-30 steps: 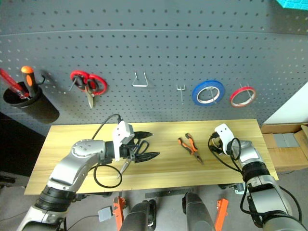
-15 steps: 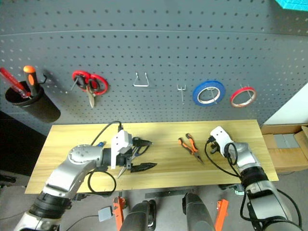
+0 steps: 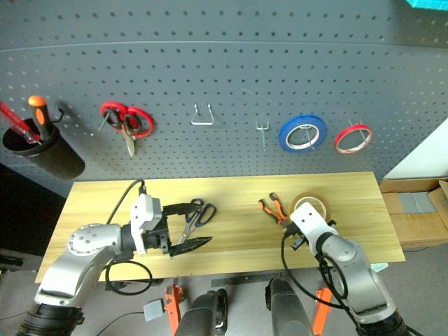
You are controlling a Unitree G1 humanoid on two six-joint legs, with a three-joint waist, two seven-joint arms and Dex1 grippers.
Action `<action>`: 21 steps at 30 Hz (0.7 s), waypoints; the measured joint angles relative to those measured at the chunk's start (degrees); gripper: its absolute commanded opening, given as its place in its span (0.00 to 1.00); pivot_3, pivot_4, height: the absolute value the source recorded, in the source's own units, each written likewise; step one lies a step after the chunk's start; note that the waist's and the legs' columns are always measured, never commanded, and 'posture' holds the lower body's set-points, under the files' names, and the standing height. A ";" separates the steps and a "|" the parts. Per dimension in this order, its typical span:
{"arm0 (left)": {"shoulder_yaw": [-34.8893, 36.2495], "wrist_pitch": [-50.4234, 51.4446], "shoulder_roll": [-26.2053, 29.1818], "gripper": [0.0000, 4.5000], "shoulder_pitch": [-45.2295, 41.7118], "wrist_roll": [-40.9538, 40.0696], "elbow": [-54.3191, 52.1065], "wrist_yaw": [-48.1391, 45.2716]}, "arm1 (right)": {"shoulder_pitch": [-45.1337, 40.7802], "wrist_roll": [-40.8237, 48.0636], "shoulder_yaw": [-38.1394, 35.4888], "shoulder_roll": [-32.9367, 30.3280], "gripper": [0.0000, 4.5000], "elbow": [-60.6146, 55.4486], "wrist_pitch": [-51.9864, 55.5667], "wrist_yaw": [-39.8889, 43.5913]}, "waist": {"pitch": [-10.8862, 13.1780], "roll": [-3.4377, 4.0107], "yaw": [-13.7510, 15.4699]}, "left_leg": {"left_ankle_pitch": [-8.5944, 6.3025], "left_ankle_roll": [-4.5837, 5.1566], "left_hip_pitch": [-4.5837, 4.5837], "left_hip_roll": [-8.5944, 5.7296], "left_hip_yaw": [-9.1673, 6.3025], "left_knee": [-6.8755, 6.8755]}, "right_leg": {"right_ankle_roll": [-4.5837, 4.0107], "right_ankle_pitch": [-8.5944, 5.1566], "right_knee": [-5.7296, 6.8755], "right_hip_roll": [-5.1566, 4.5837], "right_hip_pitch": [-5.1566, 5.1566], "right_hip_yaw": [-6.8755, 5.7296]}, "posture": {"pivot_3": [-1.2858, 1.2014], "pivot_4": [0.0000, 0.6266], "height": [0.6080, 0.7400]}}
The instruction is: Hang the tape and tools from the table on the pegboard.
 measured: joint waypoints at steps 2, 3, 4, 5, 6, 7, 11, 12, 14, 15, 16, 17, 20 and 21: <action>1.05 0.41 0.00 1.00 0.09 -1.29 -0.14 -0.01 | -0.02 -4.48 2.33 -0.79 0.07 -3.15 -2.56 -2.70 | 0.01 -0.01 -0.02 | 0.02 -0.03 -0.04 0.00 0.03 -0.01 | 0.00 0.00 0.00 0.00 -0.07 0.00 | 0.45 0.50 1.00; 1.60 0.56 0.01 1.00 0.12 -1.91 -0.27 -0.06 | -0.22 -6.84 3.50 -1.77 0.07 -4.79 -4.78 -3.90 | 0.01 -0.01 -0.03 | 0.03 -0.05 -0.11 0.00 0.05 -0.02 | 0.01 0.00 0.00 0.01 -0.16 0.00 | 0.45 0.49 1.00; 1.80 0.57 0.00 1.00 0.13 -2.16 -0.30 -0.14 | -0.57 -9.39 4.62 -2.61 0.07 -5.52 -6.97 -5.02 | 0.01 -0.01 -0.05 | 0.04 -0.07 -0.18 0.00 0.05 -0.03 | 0.01 0.00 0.00 0.02 -0.24 -0.01 | 0.45 0.49 1.00; 1.96 0.57 0.00 1.00 0.13 -2.29 -0.32 -0.14 | -0.92 -11.41 5.44 -3.16 0.07 -6.05 -8.99 -5.87 | 0.01 -0.01 -0.05 | 0.05 -0.09 -0.31 0.00 0.06 -0.03 | 0.01 0.00 0.01 0.02 -0.41 0.00 | 0.45 0.49 1.00; 2.08 0.57 -0.06 1.00 0.10 -2.42 -0.31 -0.07 | -1.16 -13.01 6.03 -3.52 0.07 -6.25 -10.62 -6.51 | 0.00 -0.01 -0.05 | 0.07 -0.13 -0.44 0.00 0.08 -0.03 | 0.00 0.00 0.05 0.02 -0.57 0.01 | 0.45 0.49 1.00; 2.23 0.66 -0.31 1.00 0.04 -2.70 -0.31 0.14 | -1.40 -14.69 6.70 -3.73 0.07 -6.22 -12.60 -7.24 | 0.00 -0.01 -0.04 | 0.12 -0.20 -0.52 0.00 0.09 -0.04 | 0.00 0.00 0.07 0.02 -0.68 0.02 | 0.45 0.49 1.00; 2.64 1.17 -1.19 1.00 -1.45 -4.32 -0.35 1.04 | -4.35 -18.36 7.45 -3.36 0.07 -5.71 -18.38 -8.10 | 0.01 -0.03 -0.05 | 0.09 -0.17 -0.53 0.00 0.10 -0.04 | 0.00 0.01 0.09 0.02 -0.70 0.03 | 0.44 0.49 1.00; 2.83 1.32 -1.26 1.00 -1.75 -4.48 -0.40 1.31 | -5.17 -18.79 7.53 -2.91 0.07 -5.49 -19.42 -8.08 | 0.01 -0.03 -0.06 | 0.08 -0.16 -0.53 0.00 0.10 -0.04 | -0.01 0.01 0.09 0.02 -0.70 0.04 | 0.44 0.49 1.00; 3.36 1.96 -1.75 1.00 -2.31 -5.16 -0.43 2.21 | -6.96 -19.42 8.12 -1.83 0.07 -4.27 -21.21 -7.89 | 0.01 -0.03 -0.13 | 0.08 -0.15 -0.52 0.00 0.11 -0.02 | -0.01 0.01 0.11 0.02 -0.69 0.04 | 0.45 0.48 1.00; 3.47 2.50 -2.05 1.00 -2.87 -5.74 -0.51 2.58 | -8.51 -19.85 8.67 -1.31 0.07 -2.87 -22.46 -7.56 | 0.02 -0.04 -0.17 | 0.08 -0.14 -0.52 0.00 0.12 -0.01 | -0.02 0.02 0.13 0.03 -0.69 0.05 | 0.45 0.48 1.00; 3.50 2.79 -2.13 1.00 -3.21 -6.15 -0.66 3.02 | -9.78 -20.14 8.99 -0.71 0.07 -1.50 -23.73 -7.31 | 0.02 -0.04 -0.17 | 0.08 -0.14 -0.51 0.00 0.12 0.01 | -0.02 0.02 0.15 0.03 -0.68 0.04 | 0.45 0.48 1.00; 3.50 2.97 -2.13 1.00 -3.30 -6.31 -0.76 3.26 | -10.31 -20.31 8.99 -0.37 0.07 -0.83 -24.45 -7.24 | 0.02 -0.04 -0.17 | 0.09 -0.14 -0.51 0.00 0.12 0.02 | -0.03 0.02 0.16 0.03 -0.69 0.05 | 0.45 0.48 1.00; 3.60 3.62 -2.12 1.00 -3.50 -6.51 -0.84 3.54 | -12.20 -20.31 9.02 0.91 0.07 3.19 -27.53 -6.96 | 0.01 -0.04 -0.15 | 0.08 -0.14 -0.51 0.00 0.11 0.01 | -0.30 0.18 0.19 0.03 -0.69 0.04 | 0.45 0.47 1.00; 3.62 3.63 -2.12 1.00 -3.71 -6.51 -0.84 3.69 | -12.57 -20.19 9.01 1.47 0.07 4.54 -28.29 -6.85 | 0.01 -0.05 -0.13 | 0.08 -0.13 -0.51 0.00 0.09 0.01 | -0.31 0.19 0.20 0.03 -0.69 0.03 | 0.45 0.47 1.00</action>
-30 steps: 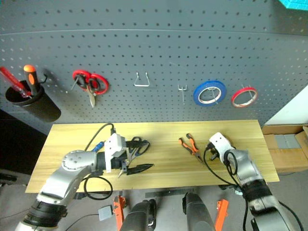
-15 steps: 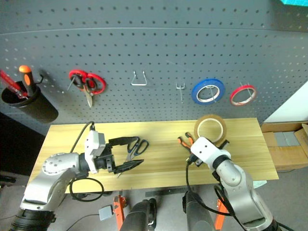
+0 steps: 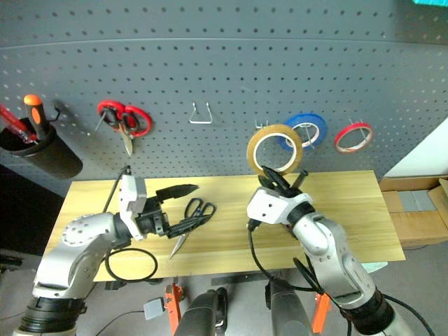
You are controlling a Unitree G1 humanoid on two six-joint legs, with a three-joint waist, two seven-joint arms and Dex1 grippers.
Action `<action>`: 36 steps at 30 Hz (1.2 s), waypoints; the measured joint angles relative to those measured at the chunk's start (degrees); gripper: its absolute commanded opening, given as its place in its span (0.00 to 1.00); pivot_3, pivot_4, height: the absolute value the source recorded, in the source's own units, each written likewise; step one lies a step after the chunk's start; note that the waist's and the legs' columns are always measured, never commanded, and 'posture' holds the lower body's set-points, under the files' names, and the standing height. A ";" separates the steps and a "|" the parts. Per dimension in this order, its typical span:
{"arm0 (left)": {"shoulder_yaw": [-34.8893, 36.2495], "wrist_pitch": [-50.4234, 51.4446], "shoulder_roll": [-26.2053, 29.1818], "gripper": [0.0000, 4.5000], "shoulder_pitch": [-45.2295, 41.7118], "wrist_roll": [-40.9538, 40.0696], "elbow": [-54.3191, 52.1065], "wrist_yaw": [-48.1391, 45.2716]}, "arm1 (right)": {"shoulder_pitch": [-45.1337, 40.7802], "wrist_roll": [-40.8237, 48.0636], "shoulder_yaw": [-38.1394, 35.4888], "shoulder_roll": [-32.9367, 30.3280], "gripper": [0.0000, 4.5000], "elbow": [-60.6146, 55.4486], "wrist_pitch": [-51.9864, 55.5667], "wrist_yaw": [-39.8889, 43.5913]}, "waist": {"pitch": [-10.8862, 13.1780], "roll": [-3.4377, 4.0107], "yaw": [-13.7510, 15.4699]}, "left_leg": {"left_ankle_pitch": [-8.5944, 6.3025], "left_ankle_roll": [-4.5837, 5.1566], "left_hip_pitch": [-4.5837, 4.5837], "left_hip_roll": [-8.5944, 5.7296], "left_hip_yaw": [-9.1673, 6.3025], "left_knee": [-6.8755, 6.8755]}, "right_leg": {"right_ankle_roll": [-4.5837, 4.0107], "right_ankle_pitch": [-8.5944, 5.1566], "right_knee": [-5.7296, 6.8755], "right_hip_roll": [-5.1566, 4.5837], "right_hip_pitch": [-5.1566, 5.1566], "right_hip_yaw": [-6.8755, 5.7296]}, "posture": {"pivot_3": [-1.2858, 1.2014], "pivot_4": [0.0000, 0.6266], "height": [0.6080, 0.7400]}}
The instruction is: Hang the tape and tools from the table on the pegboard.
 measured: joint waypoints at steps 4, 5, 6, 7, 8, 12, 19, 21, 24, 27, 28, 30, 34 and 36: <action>0.01 0.02 -0.12 1.00 -1.06 -0.02 0.00 0.81 | -2.35 1.47 -0.23 1.89 0.07 5.71 -2.41 0.60 | 0.00 -0.01 0.03 | 0.00 0.00 0.00 -0.01 0.01 0.02 | -0.03 0.02 0.04 0.00 0.00 0.01 | 0.45 0.47 1.00; 0.01 0.01 -0.12 1.00 -1.27 -0.09 -0.04 0.77 | -3.20 1.86 -0.41 2.04 0.07 7.61 -3.25 0.68 | 0.00 -0.01 0.02 | 0.00 0.01 0.00 -0.01 0.01 0.04 | -0.04 0.02 0.06 0.00 0.00 0.01 | 0.45 0.47 1.00; -0.02 0.01 -0.13 1.00 -1.34 -0.10 -0.10 0.74 | -3.54 1.97 -0.61 2.08 0.07 8.46 -3.54 0.70 | 0.00 -0.01 0.02 | 0.00 0.01 0.00 -0.01 0.01 0.04 | -0.04 0.02 0.07 -0.01 -0.01 0.01 | 0.45 0.47 1.00; -0.02 0.00 -0.11 1.00 -1.35 -0.11 -0.28 0.60 | -3.93 2.27 -1.05 2.07 0.07 9.80 -4.41 0.70 | 0.00 -0.01 0.03 | 0.00 0.01 0.00 -0.01 0.00 0.04 | -0.04 0.03 0.08 -0.01 0.00 0.00 | 0.45 0.47 1.00; -0.06 -0.08 -0.07 1.00 -1.44 -0.06 -0.34 0.38 | -4.27 2.37 -1.54 2.04 0.07 10.99 -5.18 0.69 | 0.00 -0.01 0.04 | 0.00 0.01 0.00 -0.01 0.00 0.04 | -0.05 0.03 0.09 -0.01 0.00 0.00 | 0.45 0.47 1.00; -0.12 -0.41 0.20 1.00 -1.48 0.35 -0.33 -0.30 | -5.43 2.36 -2.41 1.65 0.07 14.27 -8.18 0.68 | 0.00 -0.01 0.01 | 0.00 0.01 0.01 -0.01 0.00 0.03 | -0.06 0.03 0.15 0.00 -0.02 0.00 | 0.45 0.47 1.00; -0.12 -1.66 0.22 1.00 -1.42 1.68 0.01 -0.36 | -5.77 2.37 -2.51 2.83 0.56 16.92 -10.64 0.84 | 0.00 -0.01 0.01 | 0.00 0.01 0.02 -0.01 -0.01 0.07 | -0.08 0.05 0.18 0.00 -0.01 0.00 | 0.46 0.48 1.00; -0.14 -2.98 1.00 1.00 -0.80 3.35 0.98 -0.61 | -5.02 2.38 -2.61 2.95 0.71 16.50 -10.96 0.98 | 0.00 -0.01 0.01 | 0.00 0.01 0.03 -0.01 -0.02 0.06 | -0.08 0.05 0.19 0.00 -0.01 -0.01 | 0.45 0.48 1.00; -0.13 -5.05 1.91 1.00 0.38 5.47 3.22 -1.13 | -0.60 2.82 -2.94 2.60 0.94 13.98 -10.70 2.33 | 0.00 0.00 0.09 | -0.01 0.02 0.02 0.00 -0.08 0.04 | -0.09 0.05 0.19 0.00 -0.01 -0.05 | 0.45 0.48 1.00; 0.00 -6.38 2.57 1.00 1.35 6.70 5.58 -1.71 | 4.31 4.18 -3.13 2.94 0.99 10.16 -8.05 4.70 | 0.00 0.00 0.10 | -0.01 0.02 0.01 -0.01 -0.07 0.07 | -0.09 0.05 0.18 -0.02 0.00 -0.03 | 0.45 0.49 1.00; -0.01 -7.16 2.83 1.00 1.41 6.95 6.36 -2.07 | 6.03 5.02 -3.53 3.75 0.99 8.59 -5.63 5.76 | -0.01 -0.01 0.10 | -0.01 0.02 0.02 0.00 -0.09 0.07 | -0.09 0.05 0.19 -0.02 0.01 -0.04 | 0.45 0.49 1.00; 0.08 -9.85 4.04 1.00 1.50 7.86 9.19 -3.89 | 9.93 8.75 -5.25 8.06 0.99 5.91 4.50 8.65 | -0.01 -0.01 0.10 | -0.01 0.02 0.04 0.02 -0.15 0.07 | -0.11 0.06 0.21 -0.01 0.03 -0.09 | 0.45 0.49 1.00; -0.10 -14.97 5.43 1.00 1.62 9.85 13.82 -7.40 | 11.63 13.58 -7.11 14.24 0.99 5.61 22.48 11.33 | 0.00 0.00 -0.19 | 0.01 0.04 0.05 0.08 -0.06 0.16 | -0.20 0.10 0.21 -0.01 0.00 -0.08 | 0.45 0.49 1.00; -0.31 -17.13 6.20 1.00 1.56 10.57 15.08 -9.61 | 8.83 15.63 -9.76 18.10 0.99 6.37 31.10 10.78 | 0.00 0.00 -0.43 | 0.03 0.05 0.05 0.11 -0.02 0.26 | -0.26 0.14 0.24 0.01 0.00 -0.09 | 0.45 0.49 1.00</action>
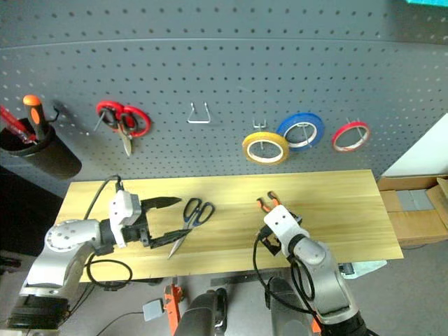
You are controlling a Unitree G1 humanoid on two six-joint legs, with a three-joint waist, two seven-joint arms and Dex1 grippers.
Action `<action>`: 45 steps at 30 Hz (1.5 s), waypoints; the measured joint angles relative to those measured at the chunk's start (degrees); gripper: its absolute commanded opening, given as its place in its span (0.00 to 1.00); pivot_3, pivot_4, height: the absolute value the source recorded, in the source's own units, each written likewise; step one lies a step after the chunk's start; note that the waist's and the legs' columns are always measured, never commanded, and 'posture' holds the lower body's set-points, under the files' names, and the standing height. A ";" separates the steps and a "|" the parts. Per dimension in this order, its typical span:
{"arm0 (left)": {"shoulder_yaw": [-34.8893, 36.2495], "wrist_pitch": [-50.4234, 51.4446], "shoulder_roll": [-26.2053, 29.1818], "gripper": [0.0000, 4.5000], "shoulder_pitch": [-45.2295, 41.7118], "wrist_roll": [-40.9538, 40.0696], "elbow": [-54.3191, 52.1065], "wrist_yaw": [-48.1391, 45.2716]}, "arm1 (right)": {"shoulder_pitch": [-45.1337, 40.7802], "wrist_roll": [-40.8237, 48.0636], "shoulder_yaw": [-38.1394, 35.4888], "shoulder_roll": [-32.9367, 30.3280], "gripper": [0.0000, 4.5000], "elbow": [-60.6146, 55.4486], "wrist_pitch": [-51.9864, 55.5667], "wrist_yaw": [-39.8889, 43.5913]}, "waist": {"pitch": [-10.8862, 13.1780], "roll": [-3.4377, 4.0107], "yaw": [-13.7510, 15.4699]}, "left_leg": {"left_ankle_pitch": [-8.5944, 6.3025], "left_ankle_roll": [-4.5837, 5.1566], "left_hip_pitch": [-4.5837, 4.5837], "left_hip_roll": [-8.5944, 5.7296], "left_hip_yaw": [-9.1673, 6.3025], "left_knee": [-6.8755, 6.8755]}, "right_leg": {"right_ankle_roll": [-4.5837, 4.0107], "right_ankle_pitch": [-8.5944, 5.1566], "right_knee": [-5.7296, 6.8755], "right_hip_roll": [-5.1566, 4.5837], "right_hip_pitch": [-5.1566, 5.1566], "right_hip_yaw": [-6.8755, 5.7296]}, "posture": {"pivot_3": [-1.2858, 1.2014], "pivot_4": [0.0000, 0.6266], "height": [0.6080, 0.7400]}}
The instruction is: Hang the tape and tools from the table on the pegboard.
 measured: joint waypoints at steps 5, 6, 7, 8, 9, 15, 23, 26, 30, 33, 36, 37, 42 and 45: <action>-0.97 -1.74 0.04 1.00 -1.07 1.06 1.32 -2.09 | -6.89 2.37 -2.28 1.81 0.99 5.24 7.70 -2.06 | -0.01 -0.01 -0.18 | 0.00 0.01 -0.04 0.00 -0.03 0.11 | 0.01 0.01 0.01 0.01 0.02 -0.07 | 0.45 0.48 1.00; -1.41 -1.74 0.03 1.00 -1.62 1.22 1.37 -2.08 | -8.11 2.60 -2.43 1.72 0.99 7.58 7.79 -2.62 | 0.00 -0.01 -0.15 | 0.00 0.01 -0.06 -0.02 -0.03 0.12 | 0.01 0.01 0.01 0.01 0.02 -0.05 | 0.45 0.48 1.00; -1.77 -1.73 -0.09 1.00 -2.18 1.38 1.36 -2.06 | -9.24 3.13 -2.82 1.73 0.99 9.86 7.83 -3.09 | 0.00 -0.01 -0.18 | -0.01 0.01 -0.07 -0.03 -0.01 0.12 | 0.01 0.01 0.00 0.01 0.02 -0.03 | 0.45 0.48 1.00; -1.91 -1.71 -0.26 1.00 -2.51 1.43 1.30 -2.02 | -10.06 3.61 -2.97 1.69 0.99 11.31 7.86 -3.58 | 0.00 -0.01 -0.27 | -0.01 0.02 -0.07 -0.03 0.02 0.12 | 0.01 0.02 -0.01 0.00 0.00 -0.01 | 0.45 0.48 1.00; -1.94 -1.58 -0.39 1.00 -2.67 1.45 1.21 -1.96 | -10.63 4.00 -2.98 1.63 0.99 12.50 7.73 -3.92 | -0.01 -0.01 -0.46 | -0.02 0.03 -0.08 -0.03 0.01 0.12 | 0.02 0.03 0.01 0.00 0.00 -0.01 | 0.45 0.48 1.00; -2.06 1.24 -1.18 1.00 -3.59 0.60 -1.16 -0.83 | -14.92 4.53 -3.19 1.32 0.99 24.02 3.23 -7.36 | -0.01 -0.01 -0.96 | -0.04 0.05 -0.08 -0.02 0.01 0.11 | 0.02 0.03 0.05 0.01 -0.01 -0.01 | 0.45 0.48 1.00; -2.15 2.72 -1.38 1.00 -3.59 0.52 -3.70 -0.71 | -20.14 6.59 -3.92 1.69 0.99 34.34 -1.89 -9.90 | -0.01 -0.01 -1.09 | -0.03 0.05 -0.07 -0.02 0.03 0.13 | 0.03 0.04 0.06 0.02 0.00 0.02 | 0.45 0.48 1.00; -2.15 3.25 -1.50 1.00 -3.56 0.53 -3.79 -0.66 | -21.18 6.98 -3.95 1.36 0.99 35.89 -2.40 -9.89 | -0.01 -0.01 -1.08 | -0.04 0.05 -0.07 -0.02 0.04 0.13 | 0.04 0.05 0.06 0.02 0.00 0.03 | 0.45 0.48 1.00; -2.15 3.33 -1.66 1.00 -3.42 0.53 -4.10 -0.53 | -21.54 8.48 -4.06 1.28 0.78 36.57 -2.31 -9.75 | -0.01 -0.02 -1.08 | -0.03 0.05 -0.07 -0.02 0.02 0.13 | 0.05 0.05 0.06 0.02 0.01 0.02 | 0.45 0.48 1.00; -2.14 3.32 -1.67 1.00 -2.91 0.53 -4.14 -0.21 | -21.75 8.53 -3.53 0.99 0.54 37.09 -2.84 -9.77 | -0.01 -0.02 -1.09 | -0.04 0.05 -0.06 -0.02 0.02 0.15 | 0.05 0.06 0.07 0.02 0.02 0.03 | 0.45 0.47 1.00; -2.14 3.19 -1.67 1.00 -1.78 0.56 -4.15 0.36 | -21.70 7.94 -1.66 0.57 0.38 37.48 -4.74 -10.14 | -0.02 -0.03 -1.11 | -0.03 0.05 -0.05 -0.01 0.03 0.19 | 0.05 0.06 0.07 0.02 0.03 0.03 | 0.45 0.47 1.00; -2.14 3.19 -1.67 1.00 -1.44 0.55 -4.15 0.45 | -21.63 7.82 -1.45 0.51 0.38 37.57 -5.18 -10.33 | -0.02 -0.03 -1.10 | -0.03 0.05 -0.05 -0.01 0.04 0.20 | 0.05 0.06 0.07 0.02 0.03 0.03 | 0.45 0.47 1.00; -0.24 4.06 -2.50 1.00 1.26 -1.04 -5.58 3.13 | -19.53 7.08 -0.57 0.60 0.38 35.38 -6.49 -11.56 | -0.02 -0.03 -1.08 | -0.04 0.05 -0.08 0.00 0.04 0.29 | 0.08 0.07 0.08 0.02 0.02 0.05 | 0.45 0.46 1.00; 3.96 5.83 -3.52 1.00 3.53 -4.16 -6.89 6.26 | -15.72 7.12 0.80 0.53 0.38 27.70 -5.68 -10.98 | -0.02 -0.02 -1.06 | -0.04 0.05 -0.13 0.02 0.03 0.29 | 0.08 0.07 0.08 0.02 -0.04 0.04 | 0.46 0.45 1.00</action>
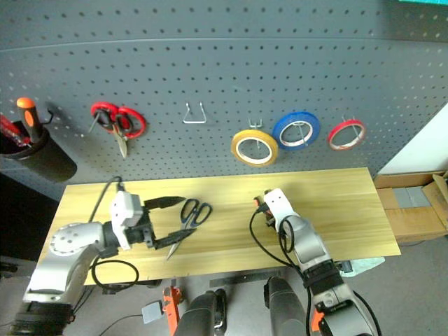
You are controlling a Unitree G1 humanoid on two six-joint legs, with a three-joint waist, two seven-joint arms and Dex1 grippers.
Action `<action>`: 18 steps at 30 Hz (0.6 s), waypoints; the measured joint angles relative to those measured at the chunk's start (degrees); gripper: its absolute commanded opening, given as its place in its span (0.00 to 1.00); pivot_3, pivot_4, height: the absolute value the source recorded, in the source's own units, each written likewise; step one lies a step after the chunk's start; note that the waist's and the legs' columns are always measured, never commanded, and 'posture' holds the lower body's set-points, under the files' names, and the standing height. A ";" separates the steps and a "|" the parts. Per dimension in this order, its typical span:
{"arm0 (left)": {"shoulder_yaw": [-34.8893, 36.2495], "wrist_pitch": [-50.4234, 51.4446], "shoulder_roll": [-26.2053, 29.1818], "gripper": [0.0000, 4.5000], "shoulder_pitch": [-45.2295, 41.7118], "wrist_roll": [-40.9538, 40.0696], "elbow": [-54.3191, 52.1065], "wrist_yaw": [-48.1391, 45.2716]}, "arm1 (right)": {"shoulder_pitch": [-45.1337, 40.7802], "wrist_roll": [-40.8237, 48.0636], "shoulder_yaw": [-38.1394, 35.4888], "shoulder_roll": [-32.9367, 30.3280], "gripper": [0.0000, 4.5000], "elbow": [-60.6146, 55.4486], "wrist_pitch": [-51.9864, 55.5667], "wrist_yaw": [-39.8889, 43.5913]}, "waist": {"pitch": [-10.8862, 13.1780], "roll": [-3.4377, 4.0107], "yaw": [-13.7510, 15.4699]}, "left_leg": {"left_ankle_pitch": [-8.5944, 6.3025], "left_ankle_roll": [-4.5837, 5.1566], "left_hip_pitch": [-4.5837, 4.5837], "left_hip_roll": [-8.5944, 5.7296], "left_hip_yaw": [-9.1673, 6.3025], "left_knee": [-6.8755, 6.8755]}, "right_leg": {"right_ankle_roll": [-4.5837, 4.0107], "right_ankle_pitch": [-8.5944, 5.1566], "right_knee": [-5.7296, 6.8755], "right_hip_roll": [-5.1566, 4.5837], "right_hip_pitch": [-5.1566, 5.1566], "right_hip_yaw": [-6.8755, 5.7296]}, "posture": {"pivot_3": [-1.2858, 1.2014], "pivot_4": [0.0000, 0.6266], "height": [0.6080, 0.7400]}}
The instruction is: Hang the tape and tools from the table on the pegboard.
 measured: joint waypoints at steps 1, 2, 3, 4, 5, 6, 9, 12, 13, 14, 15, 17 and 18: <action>1.17 0.28 -0.07 1.00 1.01 -0.66 -0.48 0.88 | 1.05 0.05 0.47 -0.07 0.38 -3.07 0.21 0.34 | 0.00 0.00 -0.07 | -0.01 0.00 0.00 0.01 0.00 0.00 | 0.00 0.00 0.00 0.00 -0.01 0.01 | 0.46 0.45 1.00; 2.69 0.61 -0.26 1.00 2.89 -1.66 -1.95 1.93 | 2.62 0.12 1.45 -0.36 0.38 -8.28 0.71 1.06 | 0.00 0.00 -0.10 | -0.02 0.00 -0.01 0.03 0.00 -0.01 | 0.00 0.00 -0.01 0.00 -0.01 0.01 | 0.46 0.45 1.00; 3.54 0.86 -0.43 1.00 4.32 -2.09 -2.90 2.35 | 3.69 0.20 2.26 -0.73 0.38 -11.96 1.01 1.56 | 0.00 0.00 -0.10 | -0.03 -0.01 0.00 0.03 0.00 -0.02 | 0.00 0.00 -0.01 0.00 -0.01 0.00 | 0.46 0.45 1.00; 4.32 1.19 -0.54 1.00 6.04 -2.36 -4.06 3.03 | 5.08 0.56 3.23 -0.99 0.38 -16.55 1.13 2.30 | 0.00 0.00 -0.02 | -0.03 -0.02 0.00 0.03 -0.03 -0.03 | 0.01 -0.01 -0.03 0.00 -0.01 -0.02 | 0.46 0.45 1.00; 4.97 1.45 -0.63 1.00 7.48 -2.90 -4.90 3.33 | 6.44 1.05 4.08 -1.19 0.38 -20.32 1.05 2.79 | 0.00 0.00 0.14 | -0.04 -0.02 -0.01 0.03 -0.08 -0.03 | 0.01 -0.01 -0.02 0.00 0.00 -0.06 | 0.46 0.45 1.00; 5.42 1.67 -0.69 1.00 8.45 -3.32 -5.66 3.73 | 7.48 1.35 4.88 -1.67 0.38 -22.97 0.83 3.30 | 0.00 0.00 0.22 | -0.04 -0.03 -0.01 0.03 -0.10 -0.03 | 0.01 -0.01 -0.04 0.00 0.01 -0.08 | 0.47 0.45 1.00; 7.46 2.13 -0.71 1.00 11.27 -4.54 -8.70 4.43 | 10.14 1.89 7.26 -3.00 0.38 -30.46 0.76 4.87 | 0.00 -0.01 0.51 | -0.03 -0.03 -0.02 0.03 -0.09 -0.01 | 0.07 -0.05 -0.11 -0.01 0.03 -0.07 | 0.47 0.45 1.00; 9.07 2.14 -1.10 1.00 13.18 -5.84 -10.04 5.05 | 11.46 3.46 7.57 -4.61 0.38 -36.15 1.33 6.33 | -0.01 -0.01 0.68 | -0.03 -0.03 -0.02 0.03 -0.07 0.15 | 0.31 -0.16 -0.10 -0.01 0.08 -0.07 | 0.47 0.45 1.00; 9.56 2.14 -1.25 1.00 13.50 -6.32 -10.11 5.39 | 11.74 3.77 7.68 -5.17 0.38 -37.75 1.31 6.75 | -0.01 -0.01 0.74 | -0.03 -0.03 -0.02 0.03 -0.08 0.17 | 0.32 -0.16 -0.08 -0.01 0.07 -0.07 | 0.47 0.45 1.00; 9.96 2.15 -1.32 1.00 13.72 -6.60 -10.13 5.55 | 11.73 3.83 7.99 -5.73 0.38 -39.11 1.12 7.24 | -0.01 -0.01 0.79 | -0.03 -0.03 -0.02 0.04 -0.07 0.18 | 0.35 -0.15 -0.08 0.00 0.07 -0.08 | 0.47 0.45 1.00; 10.23 2.16 -1.36 1.00 13.81 -6.75 -10.18 5.71 | 11.65 3.87 8.40 -6.21 0.38 -40.46 0.85 7.44 | -0.01 -0.01 0.86 | -0.03 -0.03 0.00 0.04 -0.07 0.18 | 0.35 -0.15 -0.06 0.00 0.07 -0.08 | 0.47 0.45 1.00; 10.69 2.54 -1.75 1.00 13.73 -7.59 -10.28 6.41 | 10.53 4.45 8.43 -5.40 0.38 -41.32 0.78 7.27 | -0.01 -0.01 0.95 | -0.02 -0.04 0.00 0.07 -0.06 0.19 | 0.35 -0.14 -0.04 0.05 0.06 -0.08 | 0.47 0.46 1.00; 10.70 2.71 -1.79 1.00 13.43 -8.07 -10.38 6.77 | 9.41 4.90 7.92 -4.42 0.38 -41.32 0.78 7.07 | -0.01 -0.01 0.95 | -0.02 -0.04 0.00 0.09 -0.05 0.20 | 0.34 -0.13 -0.04 0.07 0.06 -0.08 | 0.47 0.46 1.00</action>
